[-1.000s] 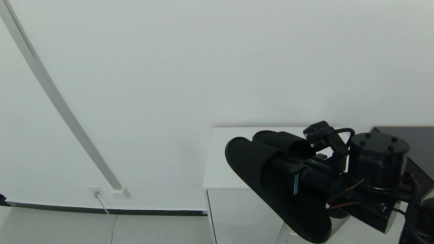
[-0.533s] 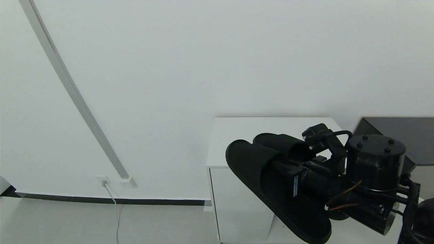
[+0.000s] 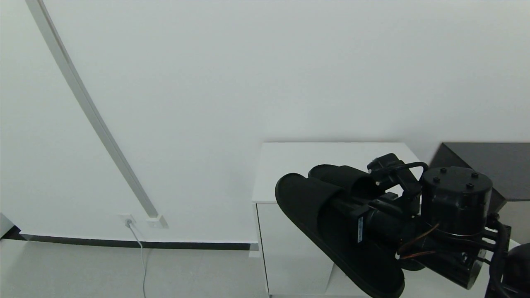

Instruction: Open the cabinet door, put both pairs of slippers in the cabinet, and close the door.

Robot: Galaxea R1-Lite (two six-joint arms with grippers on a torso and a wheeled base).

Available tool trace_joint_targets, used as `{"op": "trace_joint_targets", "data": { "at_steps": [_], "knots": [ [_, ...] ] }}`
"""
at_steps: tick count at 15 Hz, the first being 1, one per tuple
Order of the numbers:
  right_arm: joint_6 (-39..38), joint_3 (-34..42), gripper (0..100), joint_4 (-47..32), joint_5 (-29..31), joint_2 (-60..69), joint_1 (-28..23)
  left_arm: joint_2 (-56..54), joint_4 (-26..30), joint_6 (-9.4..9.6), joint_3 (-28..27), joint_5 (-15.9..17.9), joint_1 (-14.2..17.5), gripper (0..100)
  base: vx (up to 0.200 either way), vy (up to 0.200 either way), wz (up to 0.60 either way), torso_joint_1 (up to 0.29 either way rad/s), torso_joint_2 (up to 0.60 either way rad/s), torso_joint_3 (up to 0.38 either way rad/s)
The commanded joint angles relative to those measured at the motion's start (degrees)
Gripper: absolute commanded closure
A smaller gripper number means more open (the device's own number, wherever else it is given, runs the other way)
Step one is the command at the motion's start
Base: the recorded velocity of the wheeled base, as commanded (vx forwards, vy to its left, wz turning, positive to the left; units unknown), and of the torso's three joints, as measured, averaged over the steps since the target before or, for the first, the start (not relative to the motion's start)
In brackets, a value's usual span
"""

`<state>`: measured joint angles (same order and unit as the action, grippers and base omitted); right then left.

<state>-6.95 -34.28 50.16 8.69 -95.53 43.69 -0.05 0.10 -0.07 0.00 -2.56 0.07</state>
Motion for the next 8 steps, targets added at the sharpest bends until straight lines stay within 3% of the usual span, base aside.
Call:
{"op": "trace_joint_targets", "data": {
  "at_steps": [1,8],
  "knots": [
    [0.0,0.2,100,0.0,0.0,-0.3,0.1,0.0,0.0,-0.01,0.0,0.0,0.0,100,0.000,-0.200,0.00,0.002,0.00,0.002],
    [0.1,0.3,100,0.0,0.1,-1.1,0.1,0.0,0.0,-0.01,0.0,0.0,0.0,100,0.000,-0.200,0.00,0.002,0.00,0.002]
  ]
}}
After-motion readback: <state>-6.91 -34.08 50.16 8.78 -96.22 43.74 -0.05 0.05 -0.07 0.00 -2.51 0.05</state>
